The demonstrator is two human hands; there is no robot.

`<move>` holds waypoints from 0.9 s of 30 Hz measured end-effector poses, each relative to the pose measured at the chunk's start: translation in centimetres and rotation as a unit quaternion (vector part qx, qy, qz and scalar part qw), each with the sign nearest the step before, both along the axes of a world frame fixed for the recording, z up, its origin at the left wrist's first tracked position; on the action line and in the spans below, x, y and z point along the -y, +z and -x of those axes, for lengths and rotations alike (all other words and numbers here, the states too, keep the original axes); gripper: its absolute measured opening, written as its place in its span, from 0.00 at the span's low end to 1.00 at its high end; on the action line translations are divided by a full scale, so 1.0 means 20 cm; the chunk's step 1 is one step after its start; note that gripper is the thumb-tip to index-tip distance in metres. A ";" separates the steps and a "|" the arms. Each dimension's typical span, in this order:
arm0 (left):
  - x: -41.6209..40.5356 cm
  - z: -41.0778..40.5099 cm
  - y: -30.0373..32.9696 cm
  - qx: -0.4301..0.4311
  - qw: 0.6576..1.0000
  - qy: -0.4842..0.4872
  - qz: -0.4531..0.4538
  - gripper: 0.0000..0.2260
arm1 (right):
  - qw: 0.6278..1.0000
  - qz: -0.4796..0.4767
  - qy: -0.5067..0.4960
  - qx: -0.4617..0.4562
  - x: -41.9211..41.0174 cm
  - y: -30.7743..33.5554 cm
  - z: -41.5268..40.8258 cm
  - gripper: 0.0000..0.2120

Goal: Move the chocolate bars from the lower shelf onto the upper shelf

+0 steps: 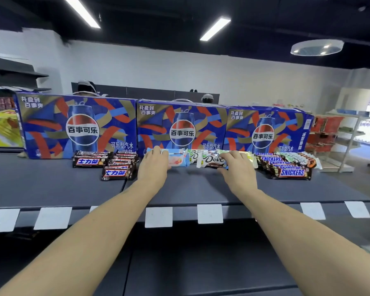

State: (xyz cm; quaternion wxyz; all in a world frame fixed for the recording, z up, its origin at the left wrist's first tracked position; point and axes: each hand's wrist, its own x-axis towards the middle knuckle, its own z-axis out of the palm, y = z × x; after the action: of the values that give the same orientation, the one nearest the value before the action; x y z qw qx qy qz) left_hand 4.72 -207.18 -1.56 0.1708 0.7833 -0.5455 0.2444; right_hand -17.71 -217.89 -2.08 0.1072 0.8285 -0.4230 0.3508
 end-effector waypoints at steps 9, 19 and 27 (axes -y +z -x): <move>0.08 -0.02 0.01 -0.053 0.998 0.005 -0.027 0.17 | 0.999 -0.024 0.031 -0.018 0.13 0.00 -0.08 0.22; 0.21 -0.03 -0.01 -0.076 0.997 0.034 -0.008 0.14 | 0.997 -0.046 0.033 -0.059 0.20 0.00 -0.12 0.22; 0.25 -0.05 -0.02 -0.044 0.999 0.019 -0.003 0.14 | 0.996 -0.068 0.026 -0.051 0.26 0.02 -0.20 0.20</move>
State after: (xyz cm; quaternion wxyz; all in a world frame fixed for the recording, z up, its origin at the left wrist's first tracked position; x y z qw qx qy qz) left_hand 5.71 -212.27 -1.89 0.1878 0.8042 -0.5230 0.2110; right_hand -13.73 -223.13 -1.70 0.0632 0.8617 -0.4179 0.2809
